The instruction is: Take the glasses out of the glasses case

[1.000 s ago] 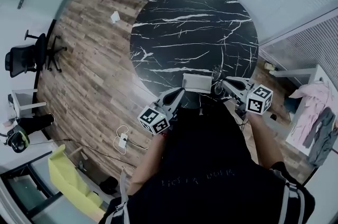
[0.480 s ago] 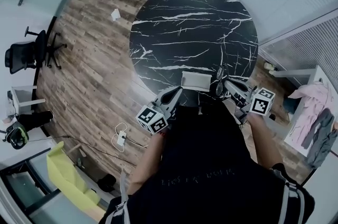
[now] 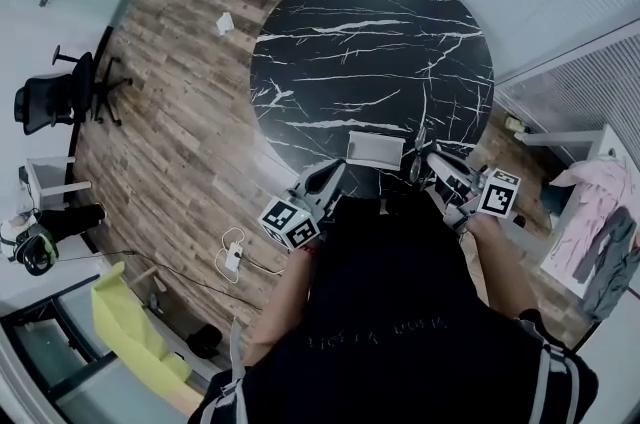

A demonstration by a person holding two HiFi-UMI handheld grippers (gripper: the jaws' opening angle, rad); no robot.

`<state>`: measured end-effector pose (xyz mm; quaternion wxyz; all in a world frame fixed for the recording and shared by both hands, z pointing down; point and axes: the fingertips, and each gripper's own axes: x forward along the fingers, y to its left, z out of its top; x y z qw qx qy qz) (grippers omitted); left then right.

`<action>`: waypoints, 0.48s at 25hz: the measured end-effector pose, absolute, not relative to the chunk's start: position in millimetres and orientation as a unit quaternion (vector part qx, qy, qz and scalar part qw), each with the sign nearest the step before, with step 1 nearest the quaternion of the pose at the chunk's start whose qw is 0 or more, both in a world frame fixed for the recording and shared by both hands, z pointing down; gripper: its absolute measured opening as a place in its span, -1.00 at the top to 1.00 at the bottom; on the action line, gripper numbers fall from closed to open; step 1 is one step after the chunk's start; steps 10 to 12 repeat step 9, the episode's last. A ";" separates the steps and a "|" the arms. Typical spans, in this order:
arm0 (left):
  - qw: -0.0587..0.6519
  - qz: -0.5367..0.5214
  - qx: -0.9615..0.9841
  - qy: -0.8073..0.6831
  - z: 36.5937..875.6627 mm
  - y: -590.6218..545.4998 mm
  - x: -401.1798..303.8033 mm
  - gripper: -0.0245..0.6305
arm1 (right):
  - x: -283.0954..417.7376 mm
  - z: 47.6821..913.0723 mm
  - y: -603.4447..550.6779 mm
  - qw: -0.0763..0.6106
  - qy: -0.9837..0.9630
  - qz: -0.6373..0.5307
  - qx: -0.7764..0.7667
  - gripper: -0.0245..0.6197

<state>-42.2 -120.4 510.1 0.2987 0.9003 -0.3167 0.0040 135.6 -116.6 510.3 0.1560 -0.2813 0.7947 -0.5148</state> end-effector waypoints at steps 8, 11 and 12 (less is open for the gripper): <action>0.299 -0.001 0.901 -0.315 506.4 -127.0 -50.7 0.86 | 138.3 496.5 -117.6 0.204 0.781 -0.521 -0.276 0.81; 0.299 -0.002 0.900 -0.315 505.9 -128.2 -52.2 0.86 | 138.5 495.2 -118.0 0.210 0.780 -0.521 -0.276 0.81; 0.299 -0.002 0.900 -0.315 505.9 -128.2 -52.2 0.86 | 138.5 495.2 -118.0 0.210 0.780 -0.521 -0.276 0.81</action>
